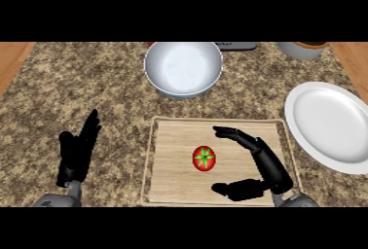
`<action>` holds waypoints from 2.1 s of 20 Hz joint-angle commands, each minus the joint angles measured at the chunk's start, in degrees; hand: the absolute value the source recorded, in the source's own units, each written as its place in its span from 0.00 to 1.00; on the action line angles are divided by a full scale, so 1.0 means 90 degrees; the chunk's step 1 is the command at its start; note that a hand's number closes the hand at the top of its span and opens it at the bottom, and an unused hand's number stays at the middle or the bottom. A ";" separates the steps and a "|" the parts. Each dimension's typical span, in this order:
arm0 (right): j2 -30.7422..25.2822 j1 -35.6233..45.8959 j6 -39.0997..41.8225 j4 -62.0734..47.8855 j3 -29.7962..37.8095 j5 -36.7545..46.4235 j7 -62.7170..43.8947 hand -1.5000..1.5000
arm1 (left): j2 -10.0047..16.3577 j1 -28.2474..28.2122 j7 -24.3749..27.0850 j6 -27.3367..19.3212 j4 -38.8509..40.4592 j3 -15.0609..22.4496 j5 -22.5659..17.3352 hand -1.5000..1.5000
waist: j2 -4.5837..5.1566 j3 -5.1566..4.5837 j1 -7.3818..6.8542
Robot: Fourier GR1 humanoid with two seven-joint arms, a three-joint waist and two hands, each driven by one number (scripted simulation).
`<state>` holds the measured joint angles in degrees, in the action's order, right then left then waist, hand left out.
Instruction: Pick the tomato from the tray and place it in the plate
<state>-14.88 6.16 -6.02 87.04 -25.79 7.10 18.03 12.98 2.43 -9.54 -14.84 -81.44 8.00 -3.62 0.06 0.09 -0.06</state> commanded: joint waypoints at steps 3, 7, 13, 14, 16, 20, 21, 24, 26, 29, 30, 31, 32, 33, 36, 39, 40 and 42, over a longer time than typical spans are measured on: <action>-0.0734 0.0476 -0.0233 0.0044 -0.0379 0.1642 -0.0888 0.00 | -0.0042 -0.0071 -0.0015 -0.0046 0.0056 -0.0020 0.0065 0.50 | -0.0029 -0.0025 0.0006; -0.1057 0.0934 0.0419 0.0624 -0.0473 0.2090 -0.2151 0.00 | -0.0063 0.0008 -0.0323 0.0002 -0.0261 -0.0003 0.0010 0.50 | -0.0038 -0.0021 0.0008; -0.0588 0.1894 0.2013 0.0548 -0.0982 0.2090 -0.4059 0.00 | 0.0022 0.0003 -0.0316 0.0169 -0.0217 -0.0141 -0.0074 0.50 | -0.0010 -0.0022 -0.0073; -0.0883 0.1901 0.2399 0.0347 -0.0741 0.1755 -0.3708 0.00 | -0.0157 0.0251 -0.0887 -0.0273 -0.0619 0.0184 0.0346 0.50 | -0.0010 -0.0012 -0.0056; -0.0659 0.1918 0.2650 0.0409 -0.0982 0.1926 -0.4210 0.00 | 0.0031 0.0044 -0.0351 0.0136 -0.0208 -0.0099 0.0098 0.50 | -0.0006 -0.0016 -0.0038; -0.0277 0.1977 0.2988 0.0051 -0.0894 0.2111 -0.4316 0.00 | -0.0026 0.0238 -0.0291 0.0131 0.0036 -0.0208 0.0266 0.50 | -0.0002 -0.0012 -0.0017; 0.0045 0.1843 0.2810 0.0206 -0.1206 0.2417 -0.4668 0.00 | 0.0011 -0.0264 -0.0544 0.0170 -0.0665 -0.0076 0.0214 0.50 | -0.0014 -0.0010 -0.0041; 0.0310 0.2001 0.3458 0.0602 -0.0713 0.2277 -0.5135 0.00 | -0.0234 0.0240 -0.0668 0.0135 -0.0267 -0.0190 0.0317 0.50 | -0.0012 -0.0011 0.0002; 0.0164 0.1577 0.3140 0.0037 -0.0887 0.2721 -0.4291 0.00 | -0.0342 0.0168 -0.0071 0.0193 0.0262 -0.0258 0.0381 0.50 | -0.0004 -0.0011 0.0005; 0.0427 0.1922 0.3680 -0.0175 -0.0313 0.2828 -0.4192 0.00 | -0.0183 0.0207 -0.0290 0.0512 0.0002 -0.0532 0.0299 0.50 | -0.0007 -0.0011 -0.0006; 0.0679 0.1767 0.3254 -0.0407 -0.0653 0.3117 -0.4170 0.00 | -0.0436 -0.0112 -0.0571 0.0082 -0.0593 -0.0152 0.0605 0.50 | -0.0009 -0.0010 -0.0021; 0.0877 0.1859 0.3526 -0.0251 -0.0669 0.3106 -0.4473 0.00 | -0.0332 -0.0059 -0.0195 0.0382 -0.0076 -0.0438 0.0382 0.50 | -0.0008 -0.0011 -0.0013; 0.0519 0.2054 0.4026 -0.0219 -0.0184 0.2862 -0.4266 0.00 | -0.0431 0.0287 -0.0217 0.0307 0.0105 -0.0360 0.0570 0.50 | -0.0006 -0.0011 0.0000; 0.0935 0.1986 0.3444 -0.0822 -0.0532 0.3338 -0.4025 0.00 | -0.0438 0.0183 -0.0521 0.0289 -0.0197 -0.0312 0.0588 0.50 | -0.0005 -0.0010 -0.0018; 0.0576 0.1391 0.3570 -0.0350 -0.0349 0.3332 -0.3679 0.00 | -0.0207 -0.0440 -0.0137 0.0630 -0.0473 -0.0550 0.0405 0.50 | -0.0010 -0.0010 -0.0017; 0.1060 0.1652 0.3730 -0.0712 -0.0110 0.3591 -0.3784 0.00 | -0.0555 0.0042 -0.0523 0.0411 -0.0395 -0.0356 0.0757 0.50 | -0.0008 -0.0010 -0.0009; 0.0950 0.1565 0.3717 -0.0791 -0.0123 0.3702 -0.3577 0.00 | -0.0388 -0.0323 -0.0503 0.0561 -0.0715 -0.0486 0.0643 0.50 | -0.0010 -0.0010 -0.0018; 0.1099 0.1571 0.3497 -0.1117 -0.0149 0.3996 -0.3373 0.00 | -0.0563 -0.0184 -0.0646 0.0409 -0.0646 -0.0438 0.0805 0.50 | -0.0007 -0.0010 -0.0015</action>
<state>-6.48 20.53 26.34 80.51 -27.88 39.65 -15.01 9.07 1.28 -13.75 -10.48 -85.56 3.83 2.00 -0.02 0.00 -0.18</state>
